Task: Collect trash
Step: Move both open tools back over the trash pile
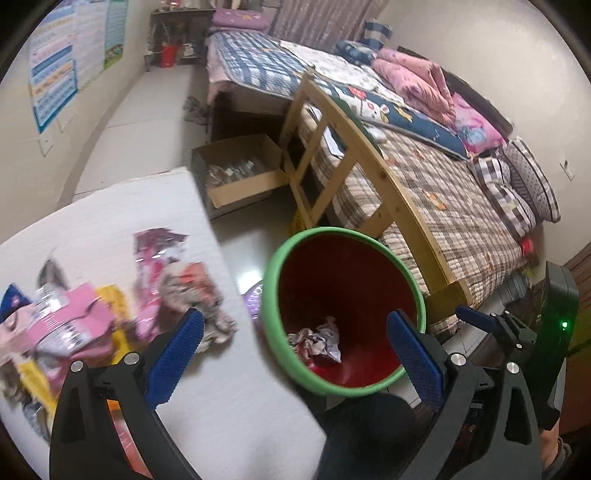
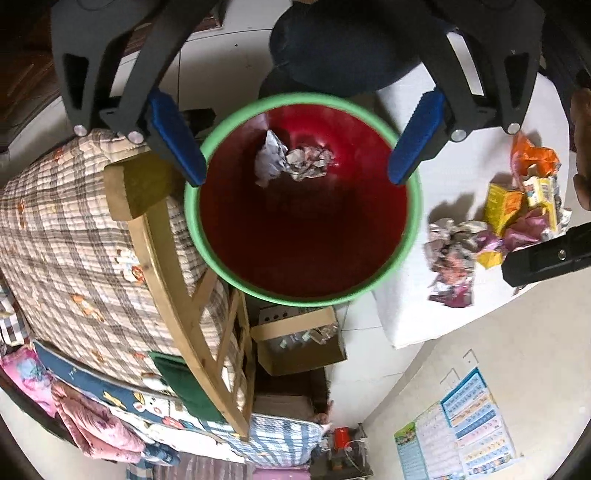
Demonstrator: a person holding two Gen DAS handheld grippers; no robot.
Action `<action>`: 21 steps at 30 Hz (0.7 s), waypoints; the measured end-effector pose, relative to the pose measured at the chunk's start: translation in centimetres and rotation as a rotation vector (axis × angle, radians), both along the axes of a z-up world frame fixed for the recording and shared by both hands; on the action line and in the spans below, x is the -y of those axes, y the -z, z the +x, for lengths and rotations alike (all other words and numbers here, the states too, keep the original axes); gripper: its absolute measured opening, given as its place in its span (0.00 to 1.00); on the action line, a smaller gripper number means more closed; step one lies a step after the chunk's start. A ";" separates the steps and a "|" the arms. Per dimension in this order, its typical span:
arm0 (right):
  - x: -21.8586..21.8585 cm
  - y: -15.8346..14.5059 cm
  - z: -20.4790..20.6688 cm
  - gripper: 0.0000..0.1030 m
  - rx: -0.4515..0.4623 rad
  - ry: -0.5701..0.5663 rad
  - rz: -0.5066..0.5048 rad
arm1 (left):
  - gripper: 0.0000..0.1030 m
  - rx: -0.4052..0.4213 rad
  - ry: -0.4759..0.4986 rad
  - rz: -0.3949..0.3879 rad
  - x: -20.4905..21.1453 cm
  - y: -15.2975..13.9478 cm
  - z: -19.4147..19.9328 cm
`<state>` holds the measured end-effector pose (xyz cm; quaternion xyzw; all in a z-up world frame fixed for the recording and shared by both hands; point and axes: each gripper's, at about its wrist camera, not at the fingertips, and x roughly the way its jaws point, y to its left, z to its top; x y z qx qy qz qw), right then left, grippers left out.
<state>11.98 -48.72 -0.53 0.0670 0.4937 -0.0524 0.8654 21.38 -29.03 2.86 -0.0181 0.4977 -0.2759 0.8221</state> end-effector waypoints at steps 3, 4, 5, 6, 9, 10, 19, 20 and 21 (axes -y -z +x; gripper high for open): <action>-2.0 -0.7 -0.2 0.95 0.011 -0.030 -0.004 | 0.92 0.013 -0.034 0.000 -2.7 -0.7 -0.8; -2.9 -1.0 -0.2 0.95 0.014 -0.045 -0.005 | 0.92 0.018 -0.042 0.000 -3.5 -0.9 -1.2; -3.6 -1.1 -0.3 0.95 0.015 -0.056 -0.006 | 0.92 0.022 -0.050 0.002 -4.4 -1.1 -1.4; -4.3 -1.3 -0.3 0.95 0.017 -0.068 -0.006 | 0.92 0.029 -0.063 0.007 -5.6 -1.3 -1.8; -7.0 -1.7 -0.1 0.95 0.022 -0.110 -0.008 | 0.92 0.040 -0.098 0.009 -8.7 -1.7 -2.7; -8.1 -1.9 0.0 0.95 0.023 -0.127 -0.009 | 0.92 0.041 -0.110 0.009 -9.6 -1.8 -3.0; -15.5 -2.7 0.7 0.95 0.043 -0.227 -0.002 | 0.92 0.038 -0.253 0.015 -19.6 -1.8 -5.3; -16.4 -2.7 0.9 0.95 0.045 -0.236 -0.001 | 0.92 0.038 -0.269 0.016 -20.6 -1.7 -5.5; -17.0 -2.8 1.0 0.95 0.046 -0.244 0.001 | 0.92 0.036 -0.287 0.016 -21.9 -1.7 -5.7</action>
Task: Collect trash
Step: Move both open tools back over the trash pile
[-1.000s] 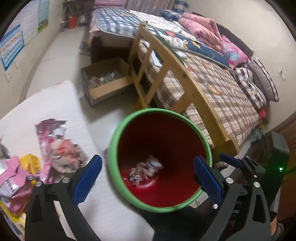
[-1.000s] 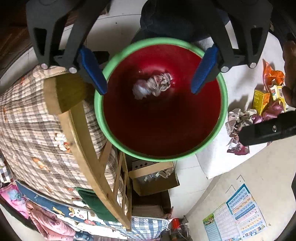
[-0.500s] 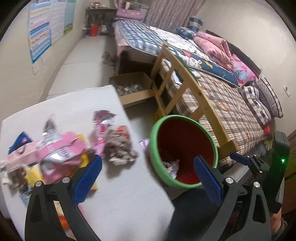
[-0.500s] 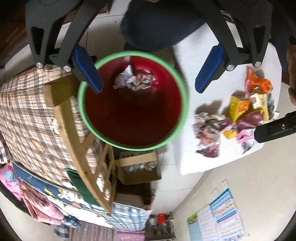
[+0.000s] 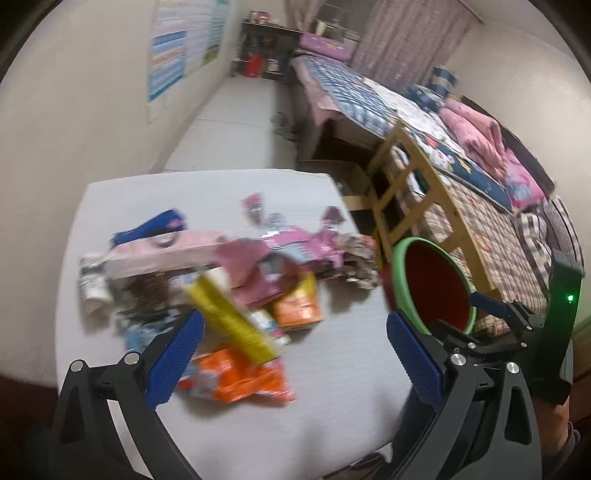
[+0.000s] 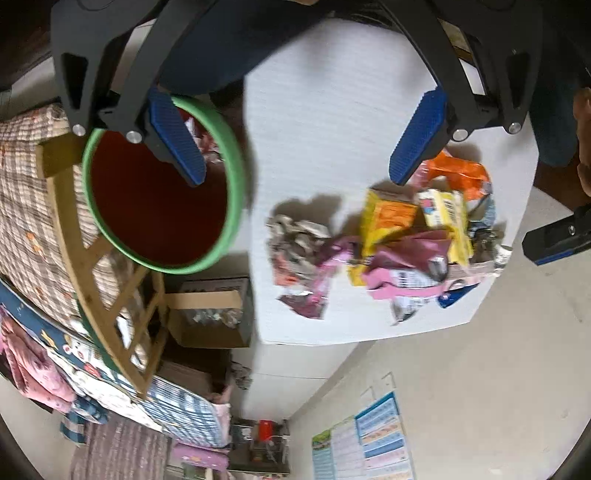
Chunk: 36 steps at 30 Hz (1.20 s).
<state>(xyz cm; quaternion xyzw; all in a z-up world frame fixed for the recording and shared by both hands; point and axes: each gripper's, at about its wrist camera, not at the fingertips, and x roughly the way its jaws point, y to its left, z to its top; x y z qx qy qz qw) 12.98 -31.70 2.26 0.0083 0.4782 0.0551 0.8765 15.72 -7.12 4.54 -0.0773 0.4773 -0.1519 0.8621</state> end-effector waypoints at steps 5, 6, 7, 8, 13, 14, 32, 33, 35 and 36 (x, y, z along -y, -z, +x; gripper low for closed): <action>-3.7 -0.4 0.7 0.95 0.004 -0.042 0.001 | 0.92 -0.007 -0.067 -0.004 -4.9 0.4 -0.7; -4.2 -0.4 0.8 0.95 0.004 -0.048 0.004 | 0.92 -0.009 -0.081 -0.004 -6.0 0.4 -0.8; -4.7 -0.4 0.9 0.95 0.006 -0.052 0.006 | 0.92 -0.011 -0.093 -0.007 -6.8 0.5 -0.8; -5.4 -0.5 1.0 0.95 0.008 -0.059 0.008 | 0.92 -0.011 -0.101 -0.010 -7.3 0.6 -0.9; -8.1 -0.8 1.7 0.95 0.010 -0.081 0.010 | 0.92 -0.017 -0.152 -0.019 -10.9 1.0 -1.1; -8.5 -0.8 1.9 0.95 0.008 -0.085 0.014 | 0.92 -0.019 -0.162 -0.020 -11.5 1.1 -1.1; -12.7 0.7 4.1 0.95 -0.041 -0.132 -0.017 | 0.92 -0.145 -0.161 -0.047 -14.3 6.4 -0.5; -12.7 0.9 4.2 0.95 -0.044 -0.130 -0.017 | 0.92 -0.158 -0.154 -0.047 -14.1 7.0 -0.2; -12.6 1.2 4.6 0.95 -0.049 -0.128 -0.015 | 0.92 -0.184 -0.149 -0.042 -13.8 8.1 0.2; -12.6 1.3 4.8 0.95 -0.052 -0.128 -0.013 | 0.92 -0.194 -0.147 -0.040 -13.7 8.5 0.3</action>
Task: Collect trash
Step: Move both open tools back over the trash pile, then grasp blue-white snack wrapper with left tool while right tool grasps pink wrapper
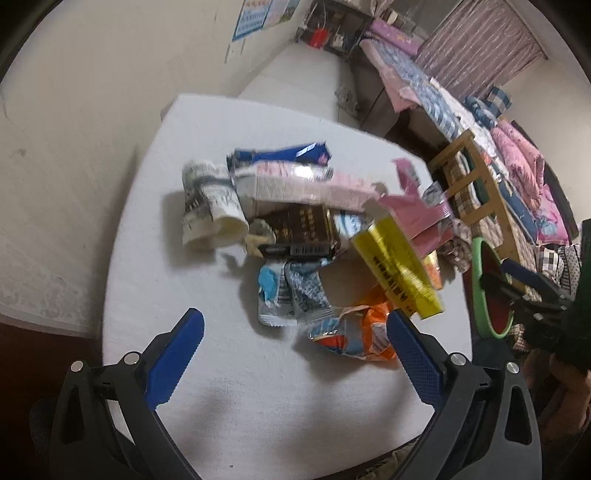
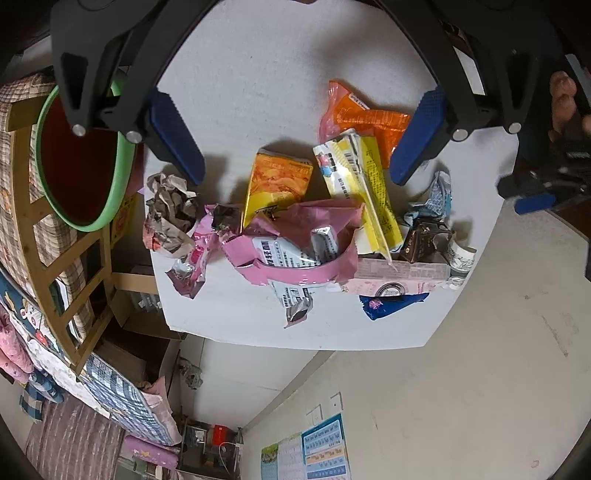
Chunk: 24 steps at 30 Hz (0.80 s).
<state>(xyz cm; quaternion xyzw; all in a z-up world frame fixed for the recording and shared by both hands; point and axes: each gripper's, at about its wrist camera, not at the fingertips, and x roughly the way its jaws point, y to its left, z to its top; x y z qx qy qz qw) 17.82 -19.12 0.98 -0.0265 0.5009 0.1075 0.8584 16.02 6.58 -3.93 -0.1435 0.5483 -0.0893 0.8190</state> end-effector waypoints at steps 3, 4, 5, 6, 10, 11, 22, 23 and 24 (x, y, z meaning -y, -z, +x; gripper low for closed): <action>0.0 0.3 0.8 0.95 -0.007 0.003 0.003 | 0.92 -0.037 0.008 0.001 0.5 1.8 0.9; -0.1 0.4 1.0 0.95 -0.008 0.002 0.003 | 0.91 -0.044 0.011 0.000 0.7 2.3 1.2; -0.1 0.5 1.4 0.95 -0.010 0.001 0.003 | 0.91 -0.051 0.015 0.000 0.9 2.7 1.5; -0.2 0.6 1.8 0.95 -0.011 -0.001 0.003 | 0.91 -0.057 0.018 0.000 1.1 3.0 1.7; -0.6 1.0 3.3 0.95 -0.016 -0.003 0.007 | 0.91 -0.081 0.029 0.006 1.9 4.7 2.7; -0.6 1.2 3.6 0.95 -0.018 -0.003 0.010 | 0.91 -0.086 0.030 0.005 2.0 5.1 2.8; -1.6 3.7 7.2 0.90 -0.063 -0.010 0.008 | 0.74 -0.136 0.041 0.009 3.1 8.2 4.3; -1.6 3.9 7.3 0.86 -0.070 -0.011 0.012 | 0.71 -0.140 0.045 0.014 3.2 8.3 4.4; -1.6 4.2 7.3 0.84 -0.077 -0.013 0.012 | 0.65 -0.143 0.048 0.021 3.3 8.5 4.4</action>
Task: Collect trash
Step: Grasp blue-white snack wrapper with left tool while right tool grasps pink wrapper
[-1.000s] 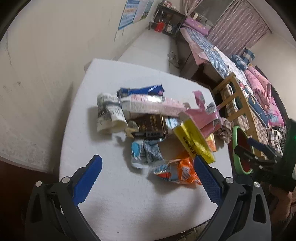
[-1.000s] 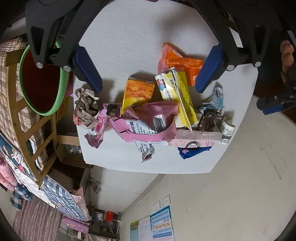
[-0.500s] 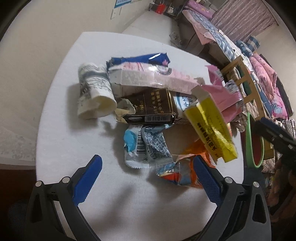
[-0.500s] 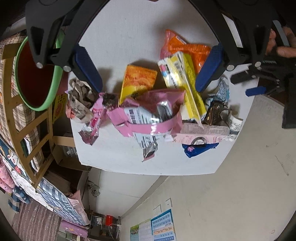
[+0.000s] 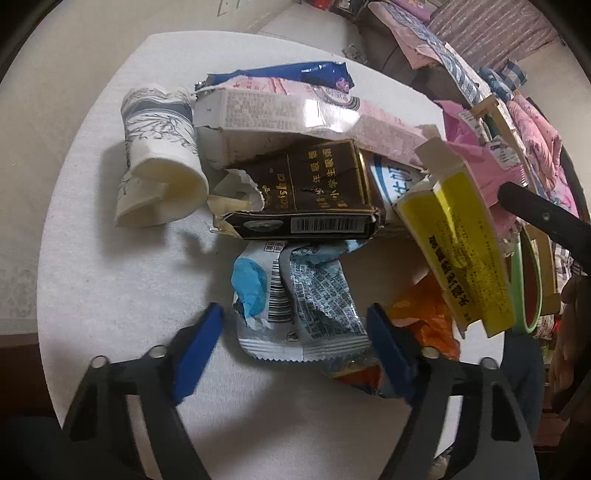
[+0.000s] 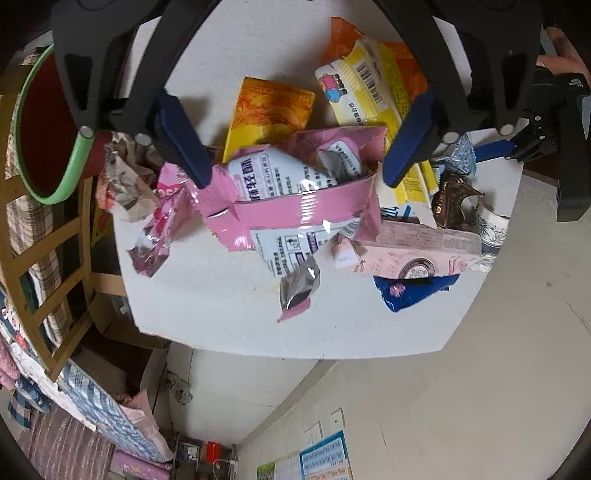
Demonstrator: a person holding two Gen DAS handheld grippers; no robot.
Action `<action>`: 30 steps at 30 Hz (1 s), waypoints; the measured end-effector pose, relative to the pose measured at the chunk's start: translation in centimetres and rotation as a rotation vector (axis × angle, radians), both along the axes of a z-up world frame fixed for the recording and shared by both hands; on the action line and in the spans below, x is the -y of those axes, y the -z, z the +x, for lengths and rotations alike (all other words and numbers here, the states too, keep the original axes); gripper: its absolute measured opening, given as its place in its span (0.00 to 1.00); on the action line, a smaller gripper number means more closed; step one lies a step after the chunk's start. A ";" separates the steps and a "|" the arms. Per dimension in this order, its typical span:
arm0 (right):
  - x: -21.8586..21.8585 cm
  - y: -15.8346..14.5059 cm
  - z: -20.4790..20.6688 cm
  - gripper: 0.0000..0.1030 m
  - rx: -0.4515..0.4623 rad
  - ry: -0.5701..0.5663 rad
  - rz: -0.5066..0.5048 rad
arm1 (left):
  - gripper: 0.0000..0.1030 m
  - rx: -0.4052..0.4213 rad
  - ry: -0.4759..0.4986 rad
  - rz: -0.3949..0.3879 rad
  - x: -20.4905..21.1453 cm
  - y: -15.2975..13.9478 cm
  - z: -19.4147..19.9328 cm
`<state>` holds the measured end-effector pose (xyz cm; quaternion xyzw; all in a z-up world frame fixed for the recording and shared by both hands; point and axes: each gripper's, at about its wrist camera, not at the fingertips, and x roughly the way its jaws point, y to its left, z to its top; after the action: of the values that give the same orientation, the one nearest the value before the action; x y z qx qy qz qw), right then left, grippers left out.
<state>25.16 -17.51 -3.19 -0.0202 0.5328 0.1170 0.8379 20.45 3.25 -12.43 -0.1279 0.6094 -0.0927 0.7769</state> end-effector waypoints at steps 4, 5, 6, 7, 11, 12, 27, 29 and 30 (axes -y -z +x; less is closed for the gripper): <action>0.0 0.2 -0.2 0.79 0.008 -0.002 -0.001 | 0.60 0.005 0.003 -0.003 0.5 0.1 0.6; 0.1 0.2 -0.3 0.76 0.009 -0.001 0.004 | 0.59 0.007 0.002 -0.003 0.5 0.0 0.6; 0.1 0.2 -0.3 0.75 0.011 0.003 0.008 | 0.56 0.009 0.000 -0.001 0.5 0.0 0.7; 0.2 0.1 -0.5 0.71 0.015 0.005 0.015 | 0.54 0.011 0.000 -0.001 0.4 0.0 0.5; 0.0 0.1 -0.7 0.59 0.002 -0.001 0.020 | 0.38 0.006 0.010 0.002 0.0 -0.1 0.0; 0.0 0.1 -0.8 0.58 0.002 -0.001 0.024 | 0.35 0.003 0.012 -0.002 -0.1 -0.1 -0.2; 1.9 -3.0 -3.6 0.53 0.061 0.032 0.050 | 0.29 0.017 0.001 -0.001 -2.1 -2.0 -3.0; 2.1 -3.4 -4.1 0.53 0.068 0.036 0.054 | 0.29 0.031 0.005 -0.012 -2.0 -2.8 -3.7; 2.2 -3.6 -4.4 0.53 0.072 0.037 0.055 | 0.29 0.035 0.006 -0.013 -1.9 -3.1 -3.9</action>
<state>20.80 -19.68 0.38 0.0085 0.4991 0.1156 0.8588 16.55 5.18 -9.30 -0.1297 0.5954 -0.1012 0.7864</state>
